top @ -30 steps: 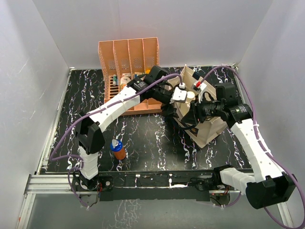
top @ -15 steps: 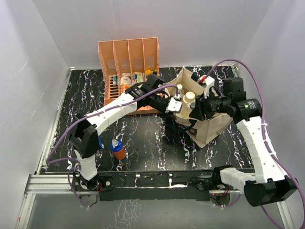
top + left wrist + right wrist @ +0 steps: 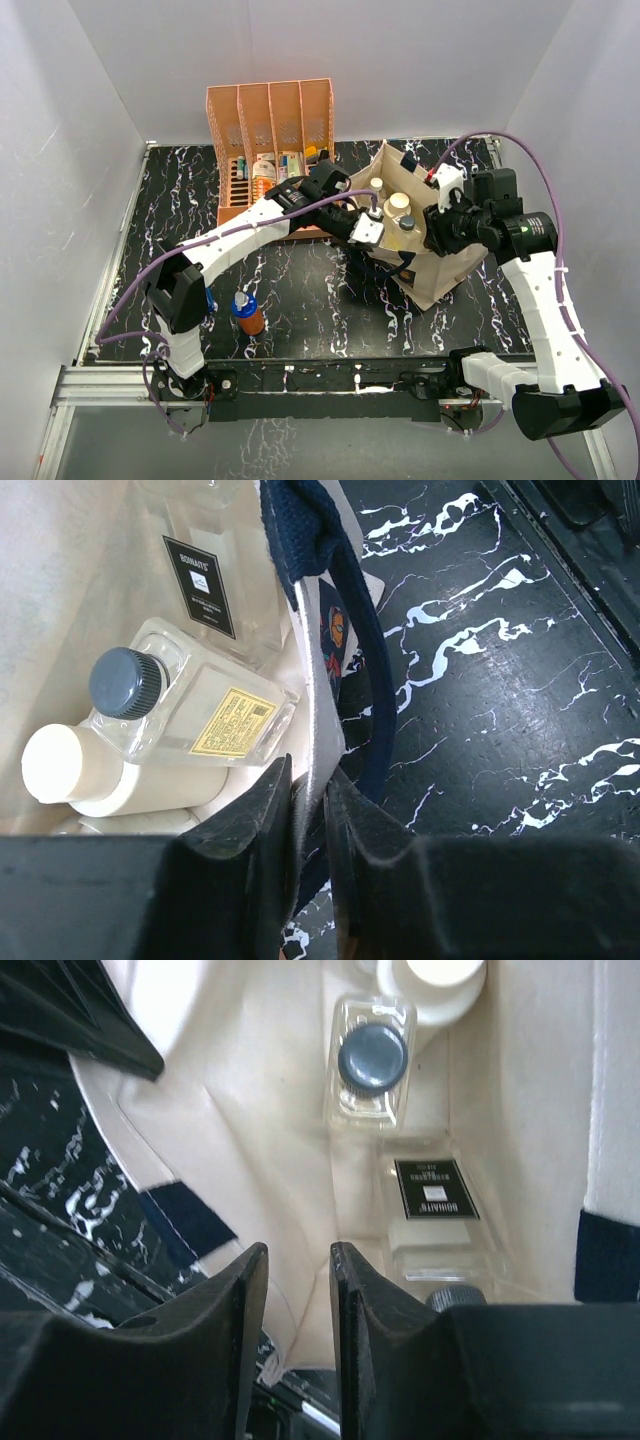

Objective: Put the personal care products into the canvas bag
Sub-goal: Adjust the care product in the canvas bag.

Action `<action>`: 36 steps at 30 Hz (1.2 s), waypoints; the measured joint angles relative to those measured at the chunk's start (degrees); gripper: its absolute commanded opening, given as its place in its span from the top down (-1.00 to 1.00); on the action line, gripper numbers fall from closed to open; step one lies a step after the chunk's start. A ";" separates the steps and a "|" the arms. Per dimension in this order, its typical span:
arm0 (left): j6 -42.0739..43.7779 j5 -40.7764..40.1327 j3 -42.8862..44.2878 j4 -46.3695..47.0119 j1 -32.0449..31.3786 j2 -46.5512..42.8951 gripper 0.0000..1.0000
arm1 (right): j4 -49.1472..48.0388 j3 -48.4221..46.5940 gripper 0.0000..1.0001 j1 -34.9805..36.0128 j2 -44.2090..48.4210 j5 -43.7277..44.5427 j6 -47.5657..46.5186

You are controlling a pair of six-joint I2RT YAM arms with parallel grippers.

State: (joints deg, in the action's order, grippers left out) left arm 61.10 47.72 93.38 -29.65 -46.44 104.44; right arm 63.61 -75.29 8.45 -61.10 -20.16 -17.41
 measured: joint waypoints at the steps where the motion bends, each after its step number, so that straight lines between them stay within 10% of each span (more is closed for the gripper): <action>1: 0.04 -0.04 0.04 -0.15 -0.04 0.02 0.70 | 0.92 0.00 0.37 0.00 0.04 0.55 -0.72; 36: 12.96 0.02 -1.95 -5.60 -2.45 2.08 0.87 | 9.99 15.91 0.49 0.02 7.80 4.87 -10.75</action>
State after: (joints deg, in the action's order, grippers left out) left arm 74.06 47.75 91.44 -35.24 -48.88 106.52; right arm 73.60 -59.37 8.47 -53.30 -15.29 -28.16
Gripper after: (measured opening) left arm 0.071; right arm 0.251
